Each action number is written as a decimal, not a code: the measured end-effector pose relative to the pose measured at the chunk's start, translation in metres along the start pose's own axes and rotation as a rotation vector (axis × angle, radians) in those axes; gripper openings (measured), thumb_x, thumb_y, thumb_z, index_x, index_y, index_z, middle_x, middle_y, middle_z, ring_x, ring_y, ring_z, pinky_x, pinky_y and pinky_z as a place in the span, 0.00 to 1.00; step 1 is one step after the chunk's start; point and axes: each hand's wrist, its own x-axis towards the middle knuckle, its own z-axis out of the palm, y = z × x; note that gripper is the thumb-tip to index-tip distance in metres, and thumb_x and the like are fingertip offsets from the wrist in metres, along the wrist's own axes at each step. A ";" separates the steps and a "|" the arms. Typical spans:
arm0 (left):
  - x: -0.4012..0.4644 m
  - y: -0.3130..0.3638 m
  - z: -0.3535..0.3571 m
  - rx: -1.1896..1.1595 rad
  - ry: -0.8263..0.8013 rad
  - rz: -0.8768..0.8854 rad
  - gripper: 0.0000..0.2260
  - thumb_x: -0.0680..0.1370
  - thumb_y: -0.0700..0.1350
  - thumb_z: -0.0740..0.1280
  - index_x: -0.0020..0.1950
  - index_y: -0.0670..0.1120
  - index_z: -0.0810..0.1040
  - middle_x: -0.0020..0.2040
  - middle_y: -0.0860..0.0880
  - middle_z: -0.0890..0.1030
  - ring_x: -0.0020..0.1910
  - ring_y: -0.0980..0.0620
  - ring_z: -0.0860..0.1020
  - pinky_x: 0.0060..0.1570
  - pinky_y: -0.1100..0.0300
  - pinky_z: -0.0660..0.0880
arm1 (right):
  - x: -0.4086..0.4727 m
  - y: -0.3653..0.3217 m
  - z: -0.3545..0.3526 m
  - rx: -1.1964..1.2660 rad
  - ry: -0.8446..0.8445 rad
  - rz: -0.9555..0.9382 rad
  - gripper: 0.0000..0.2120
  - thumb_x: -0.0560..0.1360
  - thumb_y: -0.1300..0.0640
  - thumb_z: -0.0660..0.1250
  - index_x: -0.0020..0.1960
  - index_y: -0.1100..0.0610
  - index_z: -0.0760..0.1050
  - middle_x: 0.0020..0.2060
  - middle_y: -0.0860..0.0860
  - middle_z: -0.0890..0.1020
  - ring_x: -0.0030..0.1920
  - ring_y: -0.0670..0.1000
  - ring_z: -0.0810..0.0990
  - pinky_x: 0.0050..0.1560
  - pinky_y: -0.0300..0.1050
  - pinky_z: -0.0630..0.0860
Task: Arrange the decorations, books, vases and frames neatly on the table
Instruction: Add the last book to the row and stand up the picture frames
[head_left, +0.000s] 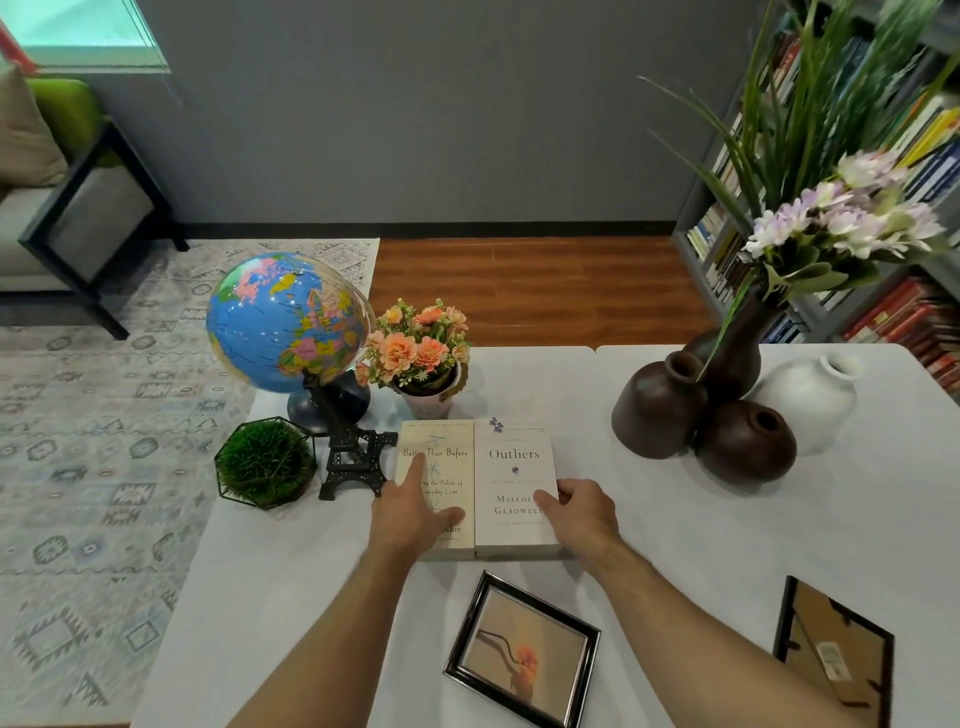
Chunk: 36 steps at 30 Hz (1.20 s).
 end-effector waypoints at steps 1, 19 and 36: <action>-0.003 0.001 0.000 -0.019 -0.002 -0.006 0.42 0.73 0.57 0.72 0.80 0.52 0.52 0.67 0.42 0.73 0.64 0.41 0.74 0.63 0.46 0.73 | -0.001 0.000 -0.002 0.012 -0.019 0.002 0.14 0.79 0.54 0.69 0.63 0.58 0.79 0.52 0.50 0.85 0.43 0.47 0.81 0.31 0.31 0.72; -0.110 -0.003 0.067 -0.368 -0.309 -0.162 0.12 0.76 0.43 0.67 0.59 0.47 0.75 0.51 0.46 0.82 0.47 0.51 0.81 0.41 0.61 0.77 | -0.051 0.090 -0.054 0.043 -0.333 0.317 0.05 0.73 0.59 0.66 0.48 0.53 0.79 0.37 0.50 0.78 0.35 0.50 0.74 0.30 0.39 0.68; -0.146 0.154 0.127 -1.024 -0.516 -0.119 0.09 0.77 0.27 0.62 0.53 0.39 0.73 0.45 0.38 0.83 0.40 0.43 0.83 0.42 0.46 0.81 | -0.035 0.111 -0.247 0.369 -0.280 0.159 0.09 0.78 0.51 0.69 0.54 0.56 0.81 0.45 0.55 0.82 0.36 0.51 0.79 0.35 0.43 0.74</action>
